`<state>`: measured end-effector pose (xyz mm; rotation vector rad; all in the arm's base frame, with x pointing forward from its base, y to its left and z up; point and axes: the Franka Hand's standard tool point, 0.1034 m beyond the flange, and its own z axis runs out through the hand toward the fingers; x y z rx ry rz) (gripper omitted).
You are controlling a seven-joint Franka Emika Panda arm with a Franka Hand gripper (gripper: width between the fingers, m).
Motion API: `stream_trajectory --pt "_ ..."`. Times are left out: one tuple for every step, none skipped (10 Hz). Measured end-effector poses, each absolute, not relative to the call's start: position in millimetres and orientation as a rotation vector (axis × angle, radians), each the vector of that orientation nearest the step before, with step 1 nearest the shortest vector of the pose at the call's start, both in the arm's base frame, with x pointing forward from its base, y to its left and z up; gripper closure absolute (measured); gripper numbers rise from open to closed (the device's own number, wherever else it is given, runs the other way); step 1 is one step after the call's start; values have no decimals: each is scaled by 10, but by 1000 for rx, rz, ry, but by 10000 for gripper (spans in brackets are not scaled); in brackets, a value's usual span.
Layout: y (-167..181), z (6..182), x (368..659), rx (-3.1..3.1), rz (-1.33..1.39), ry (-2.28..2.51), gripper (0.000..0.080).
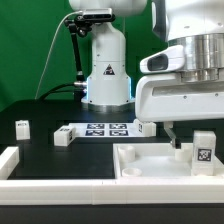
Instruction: Assemble one leg
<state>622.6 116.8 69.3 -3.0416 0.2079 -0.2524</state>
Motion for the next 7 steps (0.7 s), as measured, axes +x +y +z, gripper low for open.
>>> stream_trajectory --pt "1147 688 6225 -3055 -259 94 150" --pt "1146 688 6225 -3055 -259 96 150" --pt "1146 688 6225 -3055 -258 97 150" --pt "1145 688 6225 -3055 -258 98 279" --pt "1145 688 6225 -3052 -257 134 279" --pt "1144 688 6225 -3052 -257 135 473" --pt "1135 688 6227 -3051 -257 140 509"
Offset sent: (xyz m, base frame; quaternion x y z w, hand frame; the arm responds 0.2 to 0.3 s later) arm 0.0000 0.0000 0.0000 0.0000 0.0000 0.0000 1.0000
